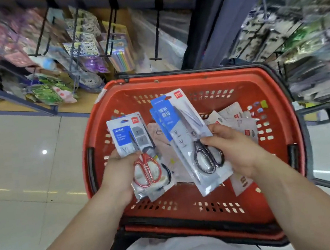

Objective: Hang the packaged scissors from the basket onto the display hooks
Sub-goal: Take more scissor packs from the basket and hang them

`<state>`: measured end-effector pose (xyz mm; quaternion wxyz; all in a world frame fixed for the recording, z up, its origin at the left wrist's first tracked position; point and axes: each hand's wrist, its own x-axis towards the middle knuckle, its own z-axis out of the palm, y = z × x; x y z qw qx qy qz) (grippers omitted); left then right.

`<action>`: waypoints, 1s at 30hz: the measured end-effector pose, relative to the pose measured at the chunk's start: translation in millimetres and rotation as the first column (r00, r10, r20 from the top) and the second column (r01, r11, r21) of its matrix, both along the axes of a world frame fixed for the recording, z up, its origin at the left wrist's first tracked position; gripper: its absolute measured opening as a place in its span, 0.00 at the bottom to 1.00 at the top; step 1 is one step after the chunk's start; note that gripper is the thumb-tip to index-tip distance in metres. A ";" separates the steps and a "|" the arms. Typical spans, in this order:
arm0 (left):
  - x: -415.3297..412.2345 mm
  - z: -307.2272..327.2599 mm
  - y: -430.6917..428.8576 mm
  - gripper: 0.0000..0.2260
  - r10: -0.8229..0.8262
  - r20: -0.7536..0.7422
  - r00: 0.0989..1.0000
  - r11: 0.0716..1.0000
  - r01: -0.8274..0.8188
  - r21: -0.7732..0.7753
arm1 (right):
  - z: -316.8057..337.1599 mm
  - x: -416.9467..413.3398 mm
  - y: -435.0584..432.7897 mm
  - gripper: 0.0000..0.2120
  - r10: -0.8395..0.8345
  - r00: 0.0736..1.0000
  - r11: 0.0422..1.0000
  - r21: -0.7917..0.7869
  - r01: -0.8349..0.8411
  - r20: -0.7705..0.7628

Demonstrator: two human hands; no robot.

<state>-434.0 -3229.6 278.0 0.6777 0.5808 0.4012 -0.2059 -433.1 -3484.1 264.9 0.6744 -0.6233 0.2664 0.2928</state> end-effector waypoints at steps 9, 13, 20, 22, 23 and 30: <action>-1.5 -0.3 -46.8 0.12 0.072 0.041 0.997 0.988 -0.066 -0.136 | 1.1 -15.2 29.7 0.10 0.038 0.992 0.996 -0.089 -0.027 0.123; -7.0 -7.9 -33.0 0.27 -0.008 0.043 0.999 0.975 0.017 -0.224 | -3.3 -16.3 58.7 0.09 0.073 0.990 0.985 -0.166 -0.052 0.124; -11.0 -25.0 4.8 0.12 -0.023 0.070 0.997 0.994 0.030 -0.109 | -22.7 -7.3 99.8 0.26 0.455 0.890 0.882 -0.161 -0.444 0.038; -7.6 -30.8 17.1 0.13 -0.004 0.063 0.998 1.000 0.005 -0.026 | -39.5 2.4 98.5 0.22 0.385 0.923 0.918 -0.107 -0.381 0.023; -5.6 -33.2 23.0 0.15 0.000 0.074 0.997 1.000 -0.001 0.018 | -50.3 9.8 93.7 0.21 0.329 0.944 0.936 -0.132 -0.327 -0.008; 1.6 -34.3 43.8 0.19 -0.061 0.086 0.994 0.984 0.046 0.172 | -153.1 52.1 48.1 0.19 0.171 0.946 0.796 -0.526 -0.298 -0.277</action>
